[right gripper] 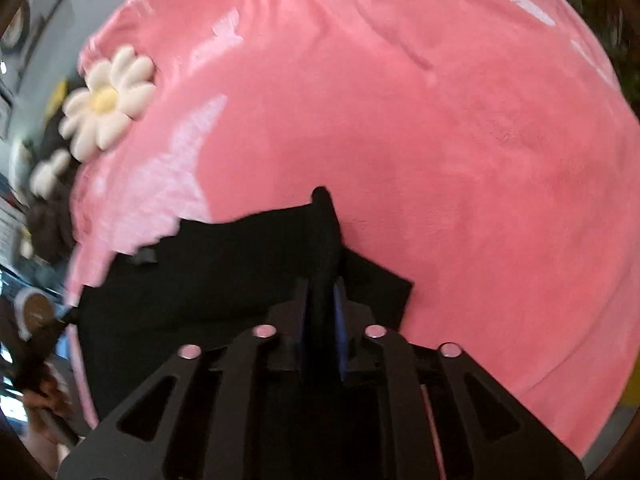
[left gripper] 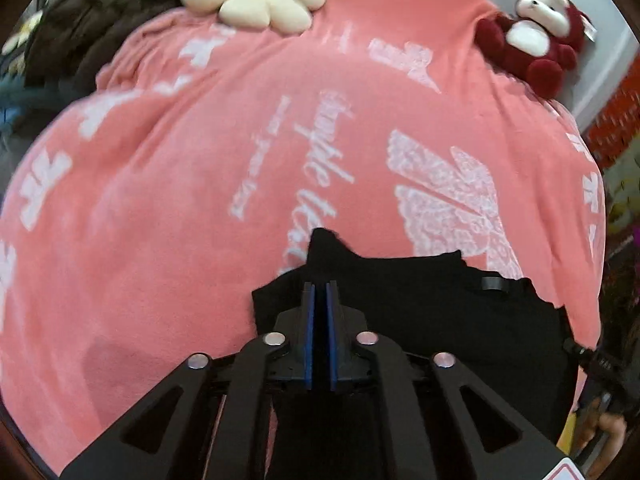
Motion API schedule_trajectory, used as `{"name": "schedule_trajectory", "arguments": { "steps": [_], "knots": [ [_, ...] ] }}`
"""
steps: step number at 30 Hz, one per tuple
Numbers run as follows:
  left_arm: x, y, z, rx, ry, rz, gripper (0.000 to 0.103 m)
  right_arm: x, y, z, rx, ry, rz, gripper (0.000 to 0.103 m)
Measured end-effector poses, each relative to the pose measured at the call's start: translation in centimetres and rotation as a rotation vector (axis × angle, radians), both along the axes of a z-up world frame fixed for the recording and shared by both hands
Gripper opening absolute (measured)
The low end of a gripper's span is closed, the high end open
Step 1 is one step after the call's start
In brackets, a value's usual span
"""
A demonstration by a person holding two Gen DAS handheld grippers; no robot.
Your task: Fold small clothes
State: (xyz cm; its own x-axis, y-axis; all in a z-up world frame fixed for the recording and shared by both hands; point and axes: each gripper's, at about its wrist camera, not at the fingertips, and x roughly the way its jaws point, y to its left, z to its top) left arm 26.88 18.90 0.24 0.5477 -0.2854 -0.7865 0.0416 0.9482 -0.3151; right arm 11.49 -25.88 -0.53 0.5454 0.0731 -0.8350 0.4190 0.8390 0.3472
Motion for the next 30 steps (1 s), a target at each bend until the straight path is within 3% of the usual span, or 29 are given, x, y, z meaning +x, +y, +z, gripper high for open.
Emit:
{"name": "schedule_trajectory", "arguments": {
  "steps": [1,2,3,5,6,7,8,9,10,13,16,17,19,21,24,27,28,30],
  "knots": [
    [0.4,-0.4,0.0,0.006,0.009,-0.003,0.044,0.2,-0.1,0.0,0.0,0.001,-0.006,0.058],
    [1.0,-0.7,-0.2,0.023,0.03,0.005,0.067,0.7,-0.2,-0.1,-0.015,0.001,-0.009,0.058],
    [1.4,-0.9,-0.4,0.026,0.038,0.008,0.065,1.2,-0.3,-0.3,-0.023,0.009,-0.006,0.057],
    [2.8,-1.8,-1.1,0.023,0.085,-0.022,0.065,2.4,-0.4,-0.7,-0.007,0.014,0.014,0.026],
    [3.2,-2.2,-1.4,0.027,0.096,-0.03,0.061,2.9,-0.1,-0.5,-0.013,0.021,0.025,0.002],
    [3.4,-2.6,-1.4,0.036,0.094,-0.04,0.032,3.3,0.6,0.3,-0.042,-0.003,0.029,0.002],
    [3.8,-3.0,-1.4,0.047,0.093,-0.056,0.01,3.1,0.9,1.6,-0.077,-0.036,0.038,0.002],
    [4.1,-3.2,-1.3,0.072,0.086,-0.051,0.006,3.0,1.2,2.7,-0.122,-0.07,0.041,0.002],
    [4.4,-3.2,-1.4,0.093,0.078,-0.031,0.006,3.2,1.1,2.6,-0.151,-0.067,0.046,0.002],
    [5.5,-3.0,-2.9,0.149,0.126,0.007,0.006,4.5,0.4,-0.5,-0.214,0.105,0.067,0.003],
    [4.5,-1.9,-1.5,0.101,0.09,0.049,0.01,1.9,1.3,1.6,-0.255,0.019,0.02,0.01],
    [3.7,-1.8,-0.6,0.097,0.063,0.049,0.016,0.6,2.2,2.7,-0.269,-0.012,0.025,0.01],
    [1.1,-2.0,1.4,0.101,-0.003,0.021,0.033,-1.8,3.8,4.2,-0.268,-0.077,0.047,0.01],
    [-2.2,-3.0,2.4,0.086,-0.029,-0.039,0.049,-4.3,5.2,4.3,-0.242,-0.073,0.066,0.01],
    [-6.6,-5.3,1.8,0.049,-0.003,-0.153,0.05,-7.8,6.3,1.5,-0.178,0.027,0.06,0.01],
    [-10.7,-8.0,-0.8,0.095,0.054,-0.246,0.053,-10.5,6.0,-2.4,-0.239,0.18,0.041,0.004],
    [-11.6,-8.7,-2.0,0.129,0.086,-0.248,0.053,-11.4,5.3,-2.1,-0.204,0.163,0.0,0.004],
    [-12.6,-9.1,-2.9,0.117,0.125,-0.238,0.053,-13.0,4.6,-0.1,-0.167,0.1,-0.065,0.01]
  ]
}}
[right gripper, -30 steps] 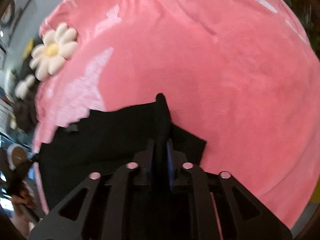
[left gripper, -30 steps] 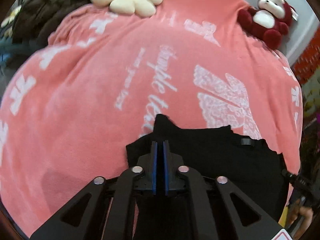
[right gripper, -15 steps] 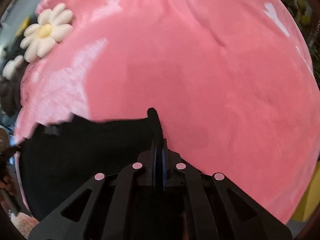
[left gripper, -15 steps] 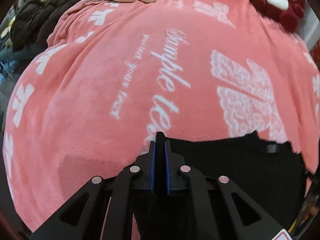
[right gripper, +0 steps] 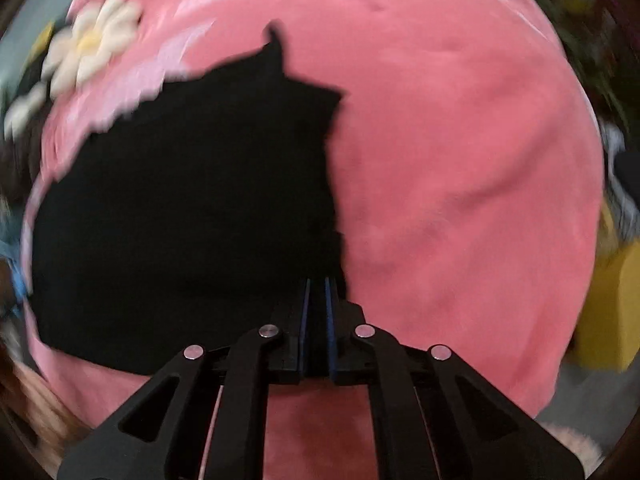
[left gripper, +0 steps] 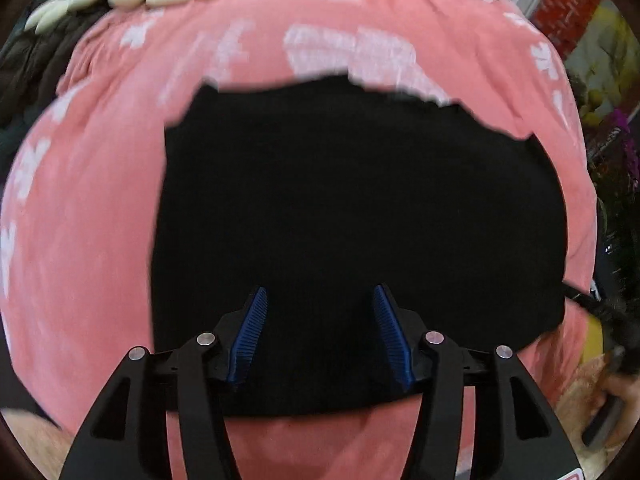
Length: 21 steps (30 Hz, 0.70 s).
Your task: Fold small clothes
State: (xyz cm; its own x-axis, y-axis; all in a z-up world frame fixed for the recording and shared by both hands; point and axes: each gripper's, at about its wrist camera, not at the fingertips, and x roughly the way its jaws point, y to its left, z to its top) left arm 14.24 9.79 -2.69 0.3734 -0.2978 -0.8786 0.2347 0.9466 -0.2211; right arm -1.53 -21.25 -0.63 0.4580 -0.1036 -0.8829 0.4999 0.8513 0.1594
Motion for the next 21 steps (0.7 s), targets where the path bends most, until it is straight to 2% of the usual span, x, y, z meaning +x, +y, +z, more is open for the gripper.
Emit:
{"name": "schedule_trajectory", "arguments": {
  "steps": [2,4,5,6,7,9,11,13,14,15,16,18,20,21],
  "knots": [
    [-0.9,-0.2,0.1,-0.032,0.015,0.016,0.053,-1.1,0.1,1.3,0.024,-0.045,-0.008,0.01],
    [-1.5,-0.6,0.0,-0.04,0.032,0.02,0.056,-1.0,0.7,0.7,0.049,-0.019,0.038,0.01],
    [-1.6,-0.9,-0.2,-0.035,0.044,0.021,0.059,-0.4,1.0,-0.7,0.015,0.049,0.064,0.011],
    [-1.5,-1.2,-0.4,-0.026,0.051,0.023,0.06,0.0,1.0,-2.0,0.01,0.113,0.065,0.018],
    [-1.8,-1.5,-0.8,-0.002,0.054,0.026,0.06,0.2,0.6,-3.0,0.031,0.16,0.035,0.019],
    [-2.1,-2.1,-1.0,0.057,0.059,0.033,0.06,0.0,1.0,-1.1,0.04,0.076,0.003,0.019],
    [-2.4,-2.1,-0.3,0.061,0.039,0.035,0.06,0.1,2.4,0.9,0.001,0.008,0.033,0.019],
    [-2.7,-2.3,0.3,0.055,0.028,0.035,0.06,0.9,4.0,0.8,-0.018,0.02,0.094,0.018],
    [-2.8,-2.4,0.4,0.055,0.03,0.035,0.06,1.4,4.4,-0.3,-0.033,0.057,0.119,0.018],
    [-2.8,-2.5,0.5,0.056,0.03,0.033,0.06,2.3,4.9,-2.5,-0.065,0.146,0.142,0.018],
    [-2.9,-2.7,0.6,0.063,0.029,0.034,0.06,2.4,5.2,-3.2,-0.083,0.159,0.153,0.018],
    [-2.9,-2.8,0.6,0.081,0.03,0.033,0.06,2.5,6.1,-2.0,-0.118,0.136,0.161,0.021],
    [-3.1,-2.8,0.9,0.091,0.016,0.033,0.06,2.1,6.9,-0.1,-0.072,0.053,0.163,0.021],
    [-3.5,-2.5,1.2,0.093,0.012,0.034,0.06,2.2,7.4,0.4,-0.07,0.04,0.174,0.021]
  ]
}}
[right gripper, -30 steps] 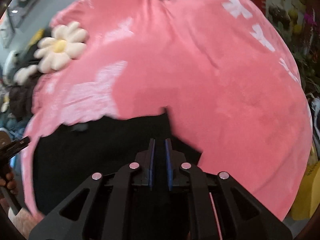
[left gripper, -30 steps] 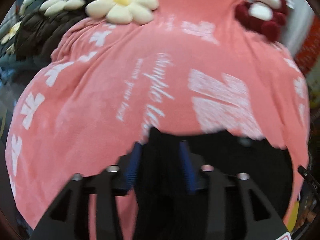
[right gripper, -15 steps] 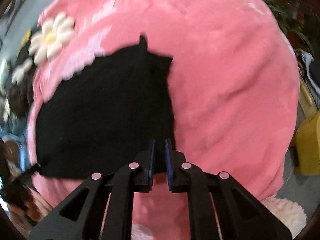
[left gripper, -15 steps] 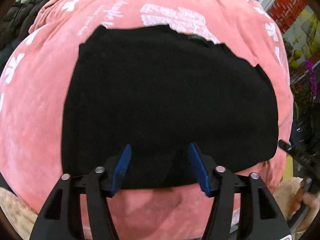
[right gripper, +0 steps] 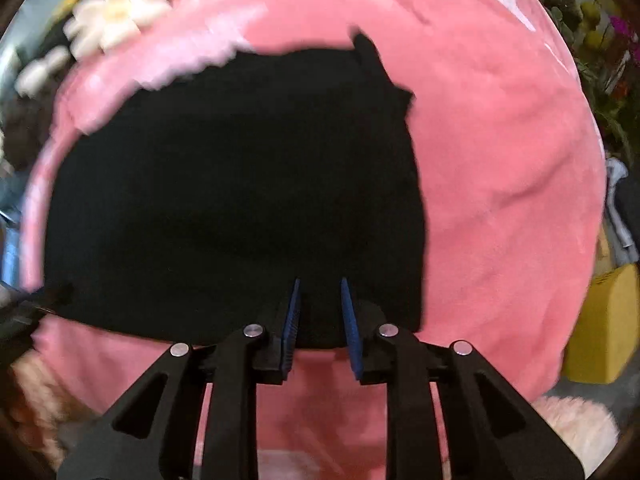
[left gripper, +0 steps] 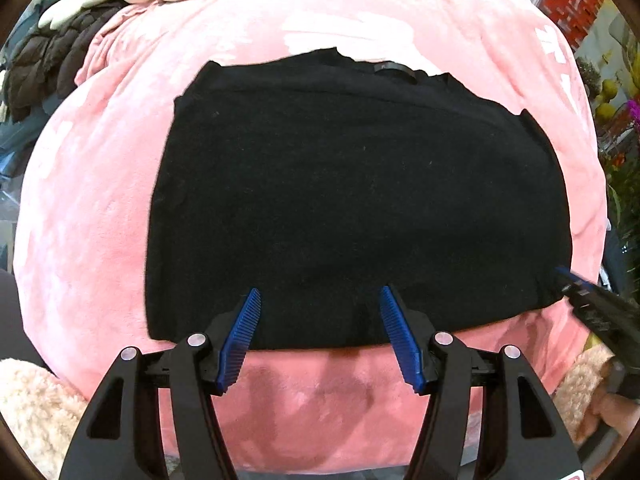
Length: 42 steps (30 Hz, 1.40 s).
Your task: Fold small clothes
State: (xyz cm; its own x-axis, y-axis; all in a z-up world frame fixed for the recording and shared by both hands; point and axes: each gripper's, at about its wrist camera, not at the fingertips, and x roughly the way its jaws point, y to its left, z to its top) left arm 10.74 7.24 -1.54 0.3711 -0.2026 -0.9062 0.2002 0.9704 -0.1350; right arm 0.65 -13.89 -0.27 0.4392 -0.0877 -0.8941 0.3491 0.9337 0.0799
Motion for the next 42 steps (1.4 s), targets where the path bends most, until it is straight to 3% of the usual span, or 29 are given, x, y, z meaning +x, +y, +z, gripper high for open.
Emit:
{"name": "schedule_trajectory", "arguments": {
  "steps": [9,11,12,13,15,16,17,19,21,24,27,30,34,37,39,42],
  "knots": [
    [-0.4,0.3,-0.5,0.035,0.011,-0.013,0.06,5.4,2.1,2.6,-0.04,-0.039,0.095,0.021],
    [-0.2,0.3,-0.7,0.038,0.02,-0.012,0.06,6.9,2.9,2.9,-0.058,-0.038,0.149,0.026],
    [-0.1,0.4,-0.9,0.038,0.025,-0.01,0.06,8.7,3.6,2.6,-0.079,-0.016,0.199,0.037],
    [0.0,0.4,-1.1,0.037,0.035,-0.006,0.06,9.1,4.9,2.4,-0.11,0.005,0.231,0.04],
    [0.2,0.6,-1.5,0.033,0.055,0.0,0.064,11.1,4.8,0.9,-0.183,0.059,0.265,0.04],
    [0.3,0.6,-1.7,0.034,0.059,0.003,0.064,12.2,3.7,-0.3,-0.211,0.094,0.231,0.04],
    [0.4,0.7,-1.8,0.034,0.061,0.002,0.064,12.5,2.5,-0.8,-0.184,0.106,0.188,0.04],
    [0.5,0.9,-2.0,0.041,0.059,-0.001,0.065,12.9,-0.5,0.5,-0.012,0.046,0.047,0.037],
    [0.7,1.1,-2.3,0.044,0.054,-0.002,0.065,13.5,0.4,2.2,-0.034,-0.013,0.081,0.037],
    [1.3,0.9,-2.3,0.02,0.049,0.01,0.065,15.8,3.0,1.1,-0.109,0.036,0.212,0.035],
    [3.2,0.0,-1.1,-0.008,0.024,0.0,0.065,18.0,2.6,-1.2,-0.18,0.092,0.202,0.035],
    [7.0,-1.2,0.5,-0.024,-0.029,-0.028,0.075,17.6,1.7,0.7,-0.082,-0.001,0.154,0.035],
    [12.4,-0.3,-1.0,0.026,-0.006,0.026,0.075,15.6,2.2,1.3,-0.035,-0.033,0.185,0.035],
    [15.1,0.2,-1.8,0.04,-0.017,0.024,0.082,14.1,0.7,-0.4,-0.068,0.003,0.156,0.036],
    [15.9,0.0,-1.9,0.068,-0.028,0.007,0.086,14.8,-1.3,-2.0,-0.03,0.0,0.13,0.038],
    [17.4,-0.4,-2.0,0.069,-0.019,0.028,0.088,16.9,-2.8,-1.2,-0.023,0.01,0.086,0.037]
  ]
}}
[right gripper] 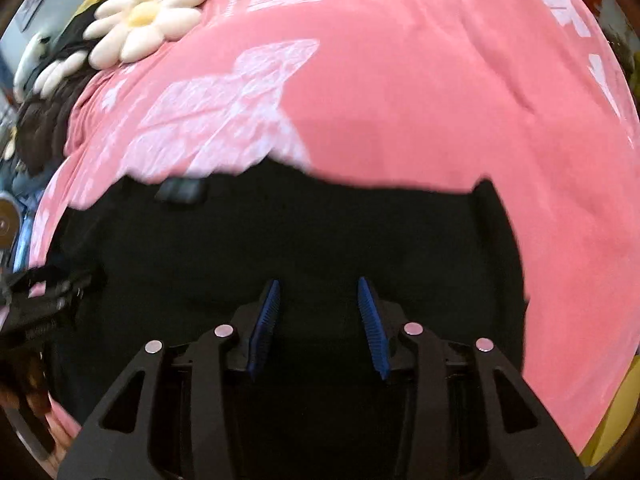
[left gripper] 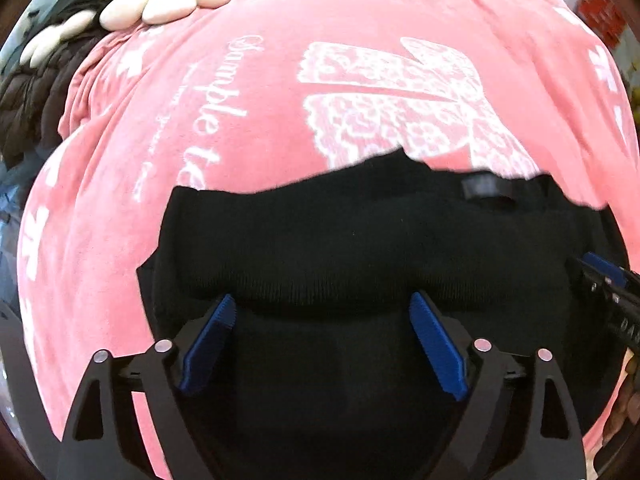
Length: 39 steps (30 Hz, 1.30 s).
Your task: Fold small clothes
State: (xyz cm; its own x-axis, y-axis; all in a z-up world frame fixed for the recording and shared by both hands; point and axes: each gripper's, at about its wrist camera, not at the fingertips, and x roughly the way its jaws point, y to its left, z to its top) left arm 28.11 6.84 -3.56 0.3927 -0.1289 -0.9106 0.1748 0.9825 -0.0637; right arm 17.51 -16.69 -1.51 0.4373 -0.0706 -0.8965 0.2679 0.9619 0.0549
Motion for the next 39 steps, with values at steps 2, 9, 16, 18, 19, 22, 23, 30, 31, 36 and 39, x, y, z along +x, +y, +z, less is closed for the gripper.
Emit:
{"name": "schedule_trajectory", "arguments": {
  "steps": [2,9,16,18,19,22,23,30,31,36,39],
  "knots": [
    [0.3,0.4,0.5,-0.024,0.019,0.02,0.086,0.0,-0.4,1.5,0.021,-0.033,-0.021,0.037],
    [-0.4,1.4,0.4,-0.006,0.0,0.019,0.083,-5.6,-3.7,-0.5,0.0,-0.017,-0.091,0.037],
    [-6.5,2.7,3.2,-0.065,-0.068,-0.002,0.082,-11.5,-2.4,1.7,-0.039,-0.04,-0.09,0.038],
    [-8.6,3.3,2.9,-0.1,-0.041,0.015,0.082,-12.8,-2.3,-1.0,-0.074,0.04,-0.086,0.038],
    [-9.7,4.1,2.3,-0.12,-0.02,0.029,0.082,-13.7,-2.1,-0.9,-0.082,0.007,-0.091,0.038],
    [-12.6,5.8,0.7,-0.112,0.024,0.068,0.082,-15.7,-1.1,0.8,-0.066,-0.04,-0.103,0.039],
    [-13.1,6.3,0.3,-0.102,0.035,0.077,0.082,-16.4,-0.7,1.3,-0.043,-0.063,-0.103,0.039],
    [-16.3,7.1,0.2,-0.085,0.048,0.102,0.082,-21.2,4.0,0.8,-0.045,-0.091,-0.044,0.039],
    [-16.6,7.1,0.3,-0.087,0.046,0.101,0.082,-21.4,4.6,0.6,-0.045,-0.093,-0.04,0.039],
    [-17.7,7.0,0.3,-0.092,0.054,0.099,0.082,-21.4,7.0,0.5,-0.097,-0.108,0.008,0.047],
    [-18.1,7.7,-0.1,-0.14,0.069,0.122,0.082,-21.4,8.1,0.1,-0.13,-0.108,0.023,0.051]
  ]
}}
